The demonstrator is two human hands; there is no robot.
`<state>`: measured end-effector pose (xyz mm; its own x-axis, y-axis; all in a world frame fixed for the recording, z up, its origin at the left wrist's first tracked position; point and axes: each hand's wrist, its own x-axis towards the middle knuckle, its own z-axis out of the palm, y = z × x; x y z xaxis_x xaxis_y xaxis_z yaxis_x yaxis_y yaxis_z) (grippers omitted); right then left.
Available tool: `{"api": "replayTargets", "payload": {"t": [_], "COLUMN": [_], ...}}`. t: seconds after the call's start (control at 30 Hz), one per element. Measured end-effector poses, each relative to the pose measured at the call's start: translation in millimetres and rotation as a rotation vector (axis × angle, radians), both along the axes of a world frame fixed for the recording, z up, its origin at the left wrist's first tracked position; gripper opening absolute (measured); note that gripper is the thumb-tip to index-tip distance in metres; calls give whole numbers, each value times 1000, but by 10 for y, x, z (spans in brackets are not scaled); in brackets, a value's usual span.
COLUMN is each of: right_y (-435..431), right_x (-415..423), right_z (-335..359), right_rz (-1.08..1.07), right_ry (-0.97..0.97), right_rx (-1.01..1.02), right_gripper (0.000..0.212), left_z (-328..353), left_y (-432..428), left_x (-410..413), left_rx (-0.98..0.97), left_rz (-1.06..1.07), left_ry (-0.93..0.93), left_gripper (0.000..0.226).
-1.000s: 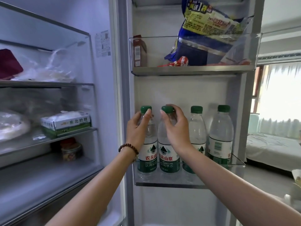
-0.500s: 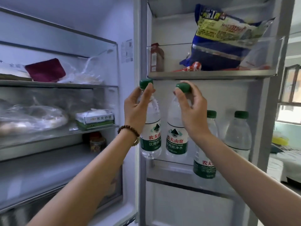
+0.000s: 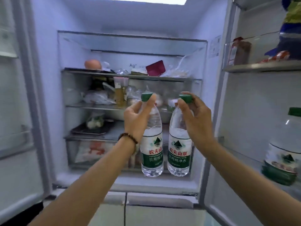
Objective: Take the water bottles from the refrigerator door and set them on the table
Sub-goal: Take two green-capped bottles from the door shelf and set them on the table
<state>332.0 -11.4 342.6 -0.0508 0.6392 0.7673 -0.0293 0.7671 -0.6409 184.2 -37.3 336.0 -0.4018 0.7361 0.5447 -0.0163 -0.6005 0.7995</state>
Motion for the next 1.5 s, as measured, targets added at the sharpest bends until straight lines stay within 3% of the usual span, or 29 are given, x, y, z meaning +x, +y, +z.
{"api": "replayTargets", "payload": {"t": [0.13, 0.27, 0.5, 0.67, 0.8, 0.93, 1.17, 1.37, 1.5], "right_y": [-362, -868, -2122, -3075, -3906, -4587, -5153, -5088, -4918], "right_x": [-749, -1608, -3129, -4092, -4932, -5727, -6954, -8138, -8924], "right_z": [-141, -189, -262, -405, -545, -642, -840, -1170, -1282], "right_rz": [255, 535, 916, 1091, 1154, 1229, 1290, 1266, 1300], "right_ry": [-32, -64, -50, -17, -31, -16, -79, -243, -317], "right_rx": [-18, -24, -80, -186, -241, -295, -304, -320, -278], "right_gripper": [12, 12, 19, 18, 26, 20, 23, 37, 31], "left_z": [-128, -198, -270, -392, -464, -549, -763, -1050, -1130], "left_y": [-681, -1503, -3199, -4376, -5304, -6071, -6646, -6606, -6438], "left_x": [-626, -1350, -2461, -3234, -3849, -4507, -5587, -6612, -7363], "left_rx": [-38, -89, -103, -114, -181, -214, -233, -285, -328], "left_rz": [257, 511, 843, 1069, 1153, 1217, 1293, 1341, 1349], "left_ry": [55, 94, 96, 2, -24, -36, -26, -23, -3], "left_gripper": [28, 50, 26, 30, 29, 28, 18, 15, 14]}}
